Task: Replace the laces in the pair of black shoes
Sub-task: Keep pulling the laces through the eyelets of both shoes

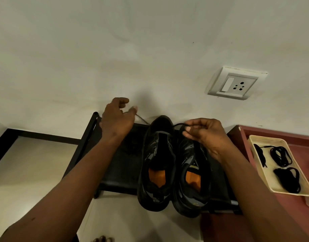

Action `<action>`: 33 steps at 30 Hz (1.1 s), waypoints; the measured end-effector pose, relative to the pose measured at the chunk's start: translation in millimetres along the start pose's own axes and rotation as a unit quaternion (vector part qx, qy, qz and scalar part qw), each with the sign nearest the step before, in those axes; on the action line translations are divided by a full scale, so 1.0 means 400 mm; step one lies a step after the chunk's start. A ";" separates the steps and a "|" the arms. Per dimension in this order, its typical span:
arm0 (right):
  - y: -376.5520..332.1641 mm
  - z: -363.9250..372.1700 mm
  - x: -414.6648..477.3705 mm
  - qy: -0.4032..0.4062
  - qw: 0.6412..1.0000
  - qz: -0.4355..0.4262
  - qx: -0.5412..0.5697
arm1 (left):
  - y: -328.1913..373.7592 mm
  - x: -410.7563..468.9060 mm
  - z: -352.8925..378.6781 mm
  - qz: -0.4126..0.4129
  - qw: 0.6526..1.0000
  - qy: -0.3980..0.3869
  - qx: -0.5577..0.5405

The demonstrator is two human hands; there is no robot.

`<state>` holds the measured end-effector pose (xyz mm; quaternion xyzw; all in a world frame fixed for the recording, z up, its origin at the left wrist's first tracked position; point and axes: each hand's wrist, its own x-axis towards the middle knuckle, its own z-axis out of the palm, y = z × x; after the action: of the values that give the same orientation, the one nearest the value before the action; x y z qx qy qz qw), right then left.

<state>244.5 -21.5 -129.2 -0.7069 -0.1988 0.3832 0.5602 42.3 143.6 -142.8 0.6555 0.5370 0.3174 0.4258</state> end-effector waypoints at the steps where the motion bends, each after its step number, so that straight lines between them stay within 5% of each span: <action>1: 0.005 0.018 0.001 0.009 0.997 0.015 0.077 | -0.009 -0.007 0.010 0.019 0.996 -0.020 0.079; 4: 0.024 0.061 0.008 0.047 0.986 0.035 0.155 | 0.001 -0.044 0.042 0.080 0.981 -0.051 0.172; 15: 0.072 0.109 0.028 0.112 0.993 0.001 -0.033 | -0.018 -0.055 0.098 0.121 0.952 -0.240 0.146; 20: 0.087 0.114 0.039 0.139 0.981 -0.032 -0.130 | -0.032 -0.051 0.114 0.132 0.943 -0.260 0.164; 33: 0.086 0.122 0.035 0.159 0.982 -0.049 -0.094 | -0.034 -0.047 0.126 0.118 0.943 -0.271 0.156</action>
<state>210.9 9.3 -170.1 -0.7979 -0.1770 0.2173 0.5336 76.1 115.4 -176.4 0.8333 0.3632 0.0883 0.4073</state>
